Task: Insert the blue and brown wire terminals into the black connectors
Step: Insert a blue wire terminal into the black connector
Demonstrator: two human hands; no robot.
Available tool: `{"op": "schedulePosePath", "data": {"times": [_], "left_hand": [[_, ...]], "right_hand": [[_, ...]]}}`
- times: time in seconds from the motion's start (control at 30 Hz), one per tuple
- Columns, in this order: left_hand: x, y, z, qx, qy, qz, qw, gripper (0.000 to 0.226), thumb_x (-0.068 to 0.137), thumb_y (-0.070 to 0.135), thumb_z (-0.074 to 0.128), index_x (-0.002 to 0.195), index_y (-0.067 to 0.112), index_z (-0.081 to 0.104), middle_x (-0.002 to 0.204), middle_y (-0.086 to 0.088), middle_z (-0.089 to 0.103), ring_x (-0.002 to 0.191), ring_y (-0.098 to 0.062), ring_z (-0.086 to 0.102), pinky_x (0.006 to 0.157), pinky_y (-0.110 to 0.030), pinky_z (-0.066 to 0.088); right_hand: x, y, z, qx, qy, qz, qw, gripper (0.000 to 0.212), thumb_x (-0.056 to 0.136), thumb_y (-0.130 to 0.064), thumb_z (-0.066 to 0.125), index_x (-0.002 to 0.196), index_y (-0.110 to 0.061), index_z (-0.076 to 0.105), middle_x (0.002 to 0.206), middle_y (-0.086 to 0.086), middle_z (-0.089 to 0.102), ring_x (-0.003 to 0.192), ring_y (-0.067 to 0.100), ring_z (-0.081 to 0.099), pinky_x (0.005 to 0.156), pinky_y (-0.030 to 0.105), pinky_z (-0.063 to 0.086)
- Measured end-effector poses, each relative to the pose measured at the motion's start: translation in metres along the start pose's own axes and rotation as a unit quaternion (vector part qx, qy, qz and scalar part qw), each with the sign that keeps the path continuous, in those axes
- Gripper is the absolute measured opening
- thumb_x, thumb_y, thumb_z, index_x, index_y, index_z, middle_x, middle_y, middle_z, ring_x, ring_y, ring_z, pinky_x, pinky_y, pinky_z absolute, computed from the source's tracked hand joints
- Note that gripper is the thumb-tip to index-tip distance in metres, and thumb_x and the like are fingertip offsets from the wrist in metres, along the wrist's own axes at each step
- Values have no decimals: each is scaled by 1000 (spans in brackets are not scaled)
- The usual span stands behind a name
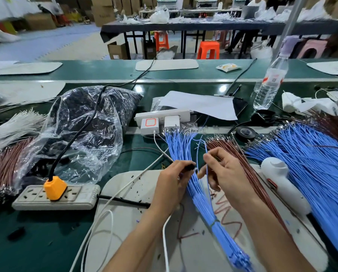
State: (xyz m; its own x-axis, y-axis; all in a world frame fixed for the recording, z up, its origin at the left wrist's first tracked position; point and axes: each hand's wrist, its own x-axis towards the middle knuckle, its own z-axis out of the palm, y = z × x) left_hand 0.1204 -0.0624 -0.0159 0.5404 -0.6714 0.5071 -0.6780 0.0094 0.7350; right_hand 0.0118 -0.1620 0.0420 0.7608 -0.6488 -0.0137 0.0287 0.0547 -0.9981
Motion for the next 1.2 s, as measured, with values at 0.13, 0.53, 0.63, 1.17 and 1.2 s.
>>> {"op": "schedulePosePath", "data": {"times": [0.13,0.53,0.63,1.17,1.2], "left_hand": [[2,-2,0,42,-51,18,998,25,81,0,66,104,9,70,89,-2,67,80,-13,60,73,-16,43],[2,5,-1,65,-91,65,992,14,87,7,64,98,8,71,90,-3,71,83,-19,57,76,-26,44],[2,7,0,91,-101,57,989,14,88,8,64,100,9,71,94,-2,71,85,-25,57,78,-35,44],[2,9,-14,-53,-55,-58,995,11,88,11,62,97,17,66,87,2,66,75,-3,51,66,-11,37],[2,10,-14,-55,-39,-57,996,14,88,9,63,98,17,67,90,3,67,80,-3,52,68,-8,37]], "right_hand": [[2,11,1,-39,-22,51,998,15,96,-8,54,83,-3,60,55,11,63,36,12,48,35,19,37],[51,-9,2,87,51,-27,995,15,98,-14,50,84,-9,55,60,4,67,46,12,57,45,23,49],[63,-35,-2,159,76,-49,983,19,101,-22,43,86,-12,50,64,8,70,48,16,63,46,23,52],[-23,-45,0,13,55,-354,934,20,100,-35,44,91,-28,60,82,-1,70,64,19,67,63,27,54],[-21,-36,1,-36,96,-378,920,20,101,-38,41,91,-31,58,82,-4,70,64,16,66,63,26,53]]}}
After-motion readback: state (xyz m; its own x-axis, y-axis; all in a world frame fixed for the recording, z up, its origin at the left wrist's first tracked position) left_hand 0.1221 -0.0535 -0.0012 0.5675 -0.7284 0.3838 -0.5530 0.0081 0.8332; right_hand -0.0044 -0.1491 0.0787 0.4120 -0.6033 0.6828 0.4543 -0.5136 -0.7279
